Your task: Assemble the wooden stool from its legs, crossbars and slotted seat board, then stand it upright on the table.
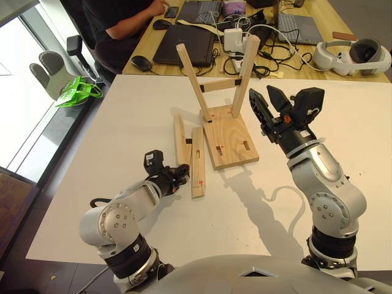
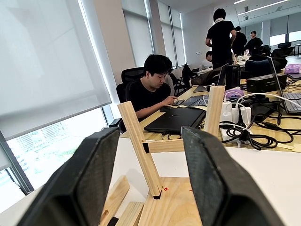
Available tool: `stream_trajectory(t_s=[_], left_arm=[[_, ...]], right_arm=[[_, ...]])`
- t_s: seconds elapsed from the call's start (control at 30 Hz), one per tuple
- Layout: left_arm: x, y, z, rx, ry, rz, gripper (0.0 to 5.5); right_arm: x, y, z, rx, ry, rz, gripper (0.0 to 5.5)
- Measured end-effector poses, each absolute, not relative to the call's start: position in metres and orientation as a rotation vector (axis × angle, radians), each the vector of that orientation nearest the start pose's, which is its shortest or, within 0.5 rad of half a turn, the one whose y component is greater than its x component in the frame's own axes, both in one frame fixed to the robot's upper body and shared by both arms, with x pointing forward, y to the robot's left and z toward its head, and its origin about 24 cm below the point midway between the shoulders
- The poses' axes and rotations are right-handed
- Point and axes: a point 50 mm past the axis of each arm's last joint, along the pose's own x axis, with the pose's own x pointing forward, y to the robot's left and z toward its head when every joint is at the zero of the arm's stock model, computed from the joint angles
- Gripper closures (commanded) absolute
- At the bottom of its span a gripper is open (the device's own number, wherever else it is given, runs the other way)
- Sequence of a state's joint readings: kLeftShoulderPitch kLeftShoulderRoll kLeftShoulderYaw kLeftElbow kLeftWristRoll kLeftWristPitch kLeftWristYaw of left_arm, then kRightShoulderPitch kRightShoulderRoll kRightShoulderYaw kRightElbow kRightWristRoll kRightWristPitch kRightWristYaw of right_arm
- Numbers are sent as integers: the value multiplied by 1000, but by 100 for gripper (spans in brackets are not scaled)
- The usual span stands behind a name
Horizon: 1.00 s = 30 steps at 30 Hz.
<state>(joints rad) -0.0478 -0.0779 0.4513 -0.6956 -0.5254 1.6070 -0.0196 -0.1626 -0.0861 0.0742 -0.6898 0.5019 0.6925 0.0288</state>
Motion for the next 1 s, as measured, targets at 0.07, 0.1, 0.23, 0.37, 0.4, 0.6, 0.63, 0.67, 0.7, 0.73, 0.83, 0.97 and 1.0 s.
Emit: stream_trajectory(t_s=[0.07,0.1,0.23,0.37,0.4,0.6,0.63,0.67,0.7,0.73,0.83,0.97,1.0], left_arm=[[194,169,72,-484,762,-142,339],[194,171,71,-481,767,-134,339],[196,199,82,-185,793,-86,339],[207,224,107,151,741,-44,339],[211,223,112,189,717,-54,339],[230,205,135,281,534,-120,320],[231,197,135,282,518,-154,307],[231,189,131,290,523,-186,292],[231,183,127,307,537,-218,288],[231,177,122,318,554,-246,288],[231,168,104,330,615,-287,288],[237,158,82,315,677,-307,288],[239,159,78,326,685,-299,288]], right_arm=[[234,-100,169,269,-117,487,308],[234,-100,169,269,-117,487,308],[234,-101,170,267,-117,488,308],[234,-101,170,264,-117,488,308],[234,-101,170,264,-117,488,308],[235,-101,170,261,-117,491,308],[235,-101,170,261,-117,491,308],[235,-101,170,261,-117,492,308],[235,-100,170,261,-117,492,308],[235,-100,170,262,-118,493,308],[236,-99,171,263,-119,496,308],[237,-99,170,267,-117,495,308],[237,-99,170,268,-116,495,308]])
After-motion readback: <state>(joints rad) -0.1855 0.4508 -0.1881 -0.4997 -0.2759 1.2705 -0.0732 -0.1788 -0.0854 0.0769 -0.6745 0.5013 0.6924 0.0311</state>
